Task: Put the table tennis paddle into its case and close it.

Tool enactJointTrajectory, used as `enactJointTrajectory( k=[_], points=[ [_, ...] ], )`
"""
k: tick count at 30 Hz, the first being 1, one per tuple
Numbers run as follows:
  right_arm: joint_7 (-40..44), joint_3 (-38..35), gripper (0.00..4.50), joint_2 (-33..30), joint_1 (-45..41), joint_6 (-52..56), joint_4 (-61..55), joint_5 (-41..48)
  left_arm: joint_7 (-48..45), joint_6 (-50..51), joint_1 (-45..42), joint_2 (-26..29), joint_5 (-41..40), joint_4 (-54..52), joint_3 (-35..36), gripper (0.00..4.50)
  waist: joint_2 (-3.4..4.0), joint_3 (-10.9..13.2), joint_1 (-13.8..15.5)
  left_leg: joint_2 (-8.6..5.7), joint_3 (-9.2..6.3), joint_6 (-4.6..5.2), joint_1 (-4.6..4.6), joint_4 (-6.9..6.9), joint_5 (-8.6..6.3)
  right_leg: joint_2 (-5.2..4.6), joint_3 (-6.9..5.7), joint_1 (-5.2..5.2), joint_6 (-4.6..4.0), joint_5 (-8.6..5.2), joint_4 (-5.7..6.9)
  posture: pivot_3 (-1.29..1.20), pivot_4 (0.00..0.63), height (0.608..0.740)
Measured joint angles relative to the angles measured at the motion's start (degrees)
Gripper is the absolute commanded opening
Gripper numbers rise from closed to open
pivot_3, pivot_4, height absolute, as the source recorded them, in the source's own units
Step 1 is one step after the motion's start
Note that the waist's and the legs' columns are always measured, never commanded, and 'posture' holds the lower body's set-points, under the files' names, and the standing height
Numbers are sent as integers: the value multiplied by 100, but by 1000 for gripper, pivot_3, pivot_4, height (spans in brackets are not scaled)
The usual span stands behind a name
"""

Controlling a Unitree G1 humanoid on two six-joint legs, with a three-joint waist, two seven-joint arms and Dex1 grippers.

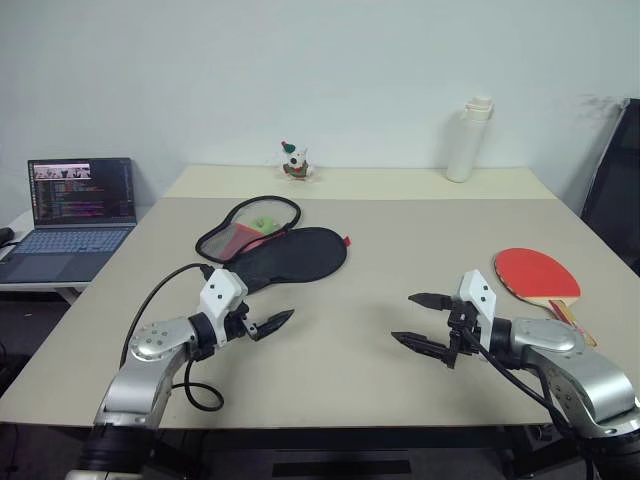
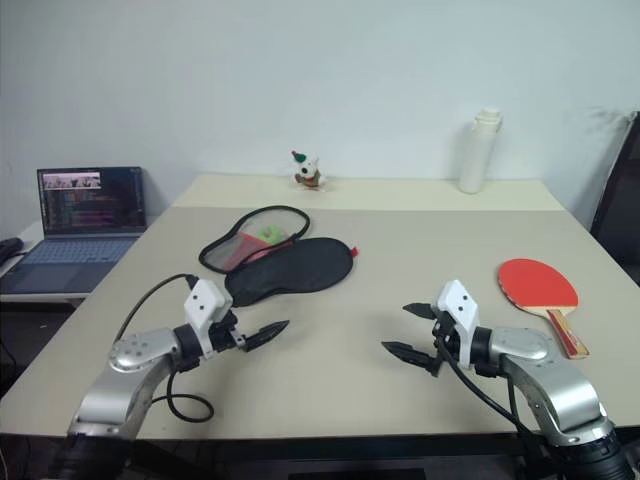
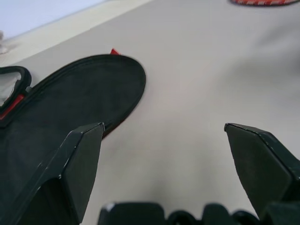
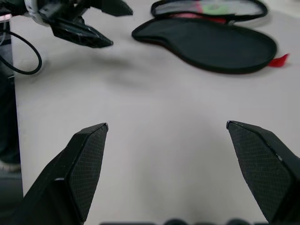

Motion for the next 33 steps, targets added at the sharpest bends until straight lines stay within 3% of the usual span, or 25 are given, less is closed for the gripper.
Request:
enactJointTrajectory(
  k=[9, 17, 30, 33],
  points=[
    [-210, 35, 4457, 82, -607, 683, -230, 364, -665, -1304, -1416, 484, 663, 2897, -175, 4500, -1, 1, 3, 0, 9, 0, -9, 1, 0, 2, -6, -6, 0, 1, -1, 0, 150, 740],
    [-203, 6, 4457, 31, -879, 846, -375, 538, -732, -2128, -2822, 435, 1462, 5292, -567, 4500, -7, 1, 21, -5, 21, 0, -21, 1, 0, -1, -11, -10, 2, 1, -5, 0, 150, 740],
    [-342, 52, 4457, 119, -887, 833, -376, 516, -590, -2432, -3421, 206, 2062, 6303, -807, 4500, -7, 1, 5, -2, 21, 0, -18, 3, 0, 0, -10, -13, 2, 1, 7, 0, 150, 740],
    [-383, 51, 4500, 148, -857, 825, -382, 515, -641, -2437, -3448, 200, 2103, 6356, -810, 3867, -8, 0, 4, -2, 21, 0, -16, 3, 0, 1, -10, -13, 2, 1, 9, 0, 150, 740]
  ],
)
